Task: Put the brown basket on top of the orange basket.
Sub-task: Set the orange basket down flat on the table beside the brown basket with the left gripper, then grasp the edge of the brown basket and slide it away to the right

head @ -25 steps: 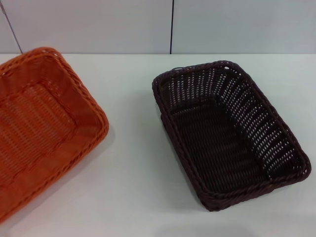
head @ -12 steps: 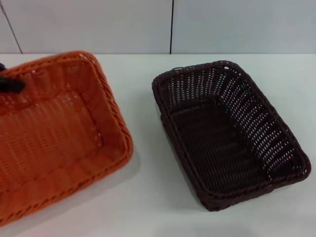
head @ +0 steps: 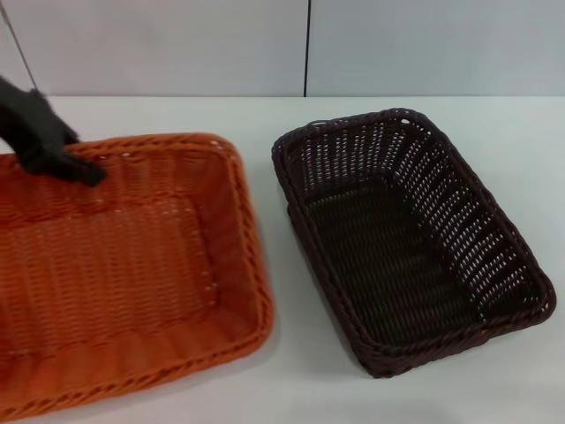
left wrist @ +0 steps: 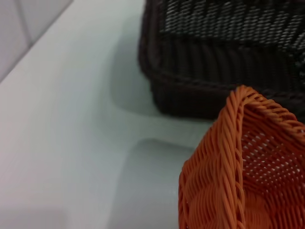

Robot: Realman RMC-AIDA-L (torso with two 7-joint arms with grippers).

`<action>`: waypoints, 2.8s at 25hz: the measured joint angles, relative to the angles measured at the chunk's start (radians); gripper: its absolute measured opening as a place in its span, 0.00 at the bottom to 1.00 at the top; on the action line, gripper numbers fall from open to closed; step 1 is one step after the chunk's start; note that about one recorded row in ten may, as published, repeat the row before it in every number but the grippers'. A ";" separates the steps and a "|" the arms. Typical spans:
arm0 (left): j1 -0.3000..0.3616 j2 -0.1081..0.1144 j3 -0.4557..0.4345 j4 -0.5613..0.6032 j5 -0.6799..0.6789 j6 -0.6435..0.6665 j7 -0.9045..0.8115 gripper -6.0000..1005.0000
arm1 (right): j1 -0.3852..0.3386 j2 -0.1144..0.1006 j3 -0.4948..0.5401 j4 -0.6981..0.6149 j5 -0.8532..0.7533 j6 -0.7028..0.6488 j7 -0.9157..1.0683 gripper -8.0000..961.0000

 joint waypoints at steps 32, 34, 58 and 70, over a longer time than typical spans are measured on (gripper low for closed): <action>-0.101 -0.164 0.097 0.183 0.170 0.399 0.037 0.23 | -0.005 -0.002 -0.011 -0.004 0.000 0.042 0.000 0.78; -0.103 -0.170 0.103 0.191 0.179 0.410 0.041 0.24 | -0.006 -0.001 -0.012 -0.004 0.000 0.043 0.000 0.78; -0.084 -0.299 0.146 0.087 0.226 0.504 0.055 0.35 | -0.008 0.001 -0.012 0.001 0.000 0.068 0.002 0.78; -0.050 -0.298 0.094 -0.042 0.226 0.557 0.051 0.60 | -0.008 -0.001 -0.012 0.001 0.000 0.067 0.002 0.78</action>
